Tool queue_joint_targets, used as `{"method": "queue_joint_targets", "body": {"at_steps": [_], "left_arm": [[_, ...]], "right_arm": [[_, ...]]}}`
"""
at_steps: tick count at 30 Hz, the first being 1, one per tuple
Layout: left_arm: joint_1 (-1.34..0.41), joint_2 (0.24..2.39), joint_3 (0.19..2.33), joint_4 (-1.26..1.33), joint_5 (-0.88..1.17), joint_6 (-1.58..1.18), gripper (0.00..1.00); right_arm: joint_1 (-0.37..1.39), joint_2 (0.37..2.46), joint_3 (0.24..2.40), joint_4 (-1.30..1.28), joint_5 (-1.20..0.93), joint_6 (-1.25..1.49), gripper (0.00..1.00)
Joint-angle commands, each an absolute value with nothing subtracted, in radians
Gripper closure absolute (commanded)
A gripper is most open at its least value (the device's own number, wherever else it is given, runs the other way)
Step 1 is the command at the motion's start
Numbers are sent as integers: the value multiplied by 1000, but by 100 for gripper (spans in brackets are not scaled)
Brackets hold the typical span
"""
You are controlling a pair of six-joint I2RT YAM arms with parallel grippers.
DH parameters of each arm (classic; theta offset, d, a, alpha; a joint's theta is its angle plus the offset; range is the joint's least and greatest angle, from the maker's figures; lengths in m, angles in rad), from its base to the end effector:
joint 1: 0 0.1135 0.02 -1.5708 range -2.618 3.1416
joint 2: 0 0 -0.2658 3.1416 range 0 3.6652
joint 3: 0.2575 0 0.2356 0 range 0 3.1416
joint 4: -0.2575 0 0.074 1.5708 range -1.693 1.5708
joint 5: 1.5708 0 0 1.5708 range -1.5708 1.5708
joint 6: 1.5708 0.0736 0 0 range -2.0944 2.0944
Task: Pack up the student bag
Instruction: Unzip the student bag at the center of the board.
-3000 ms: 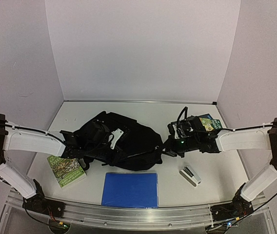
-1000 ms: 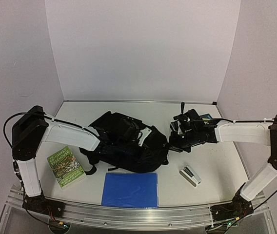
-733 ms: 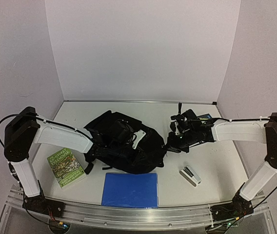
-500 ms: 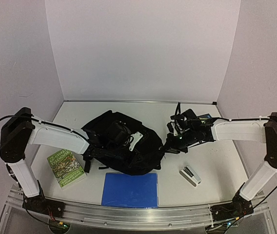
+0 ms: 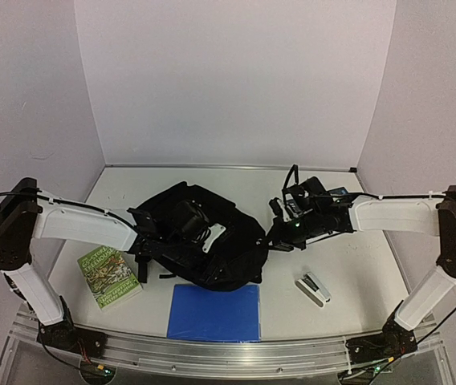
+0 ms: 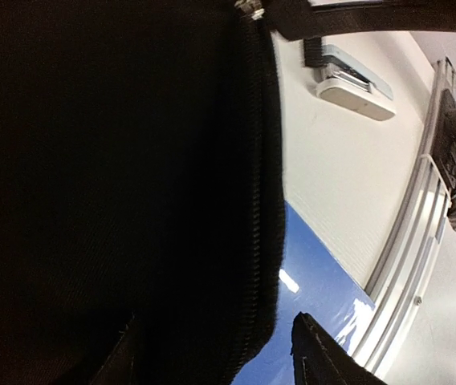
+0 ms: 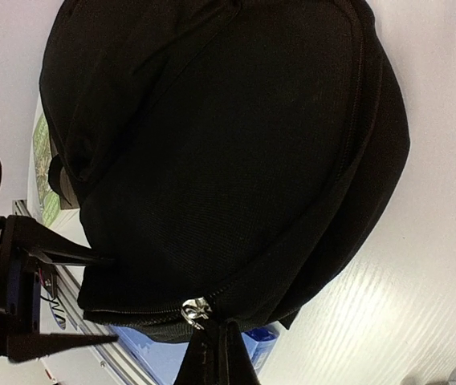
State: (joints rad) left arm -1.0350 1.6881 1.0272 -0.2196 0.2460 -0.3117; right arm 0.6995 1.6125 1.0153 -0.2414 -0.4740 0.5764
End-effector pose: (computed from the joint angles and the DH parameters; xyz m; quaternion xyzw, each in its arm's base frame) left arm 0.1686 -0.3190 0.1729 0.3693 0.8588 -0.2997 0.1905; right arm 0.2435 0.2488 0.1968 -0.1397 0.9007 0.3833 0.1490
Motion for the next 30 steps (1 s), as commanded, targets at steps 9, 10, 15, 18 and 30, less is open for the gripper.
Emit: {"method": "queue_joint_targets", "body": {"at_steps": [9, 10, 15, 18, 30], "left_arm": [[-1022, 1794, 1272, -123, 281, -307, 18], [-1022, 1817, 1290, -124, 286, -305, 21], [-1022, 1877, 1328, -134, 301, -314, 37], [-1022, 1893, 1321, -121, 317, -329, 45], [-1022, 1886, 1257, -159, 327, -344, 100]], "right_arm": [[725, 1558, 981, -172, -456, 590, 100], [724, 1550, 974, -173, -453, 591, 100], [725, 1510, 951, -173, -440, 601, 100], [725, 1498, 940, -173, -434, 604, 100], [724, 1481, 991, -309, -139, 638, 100]]}}
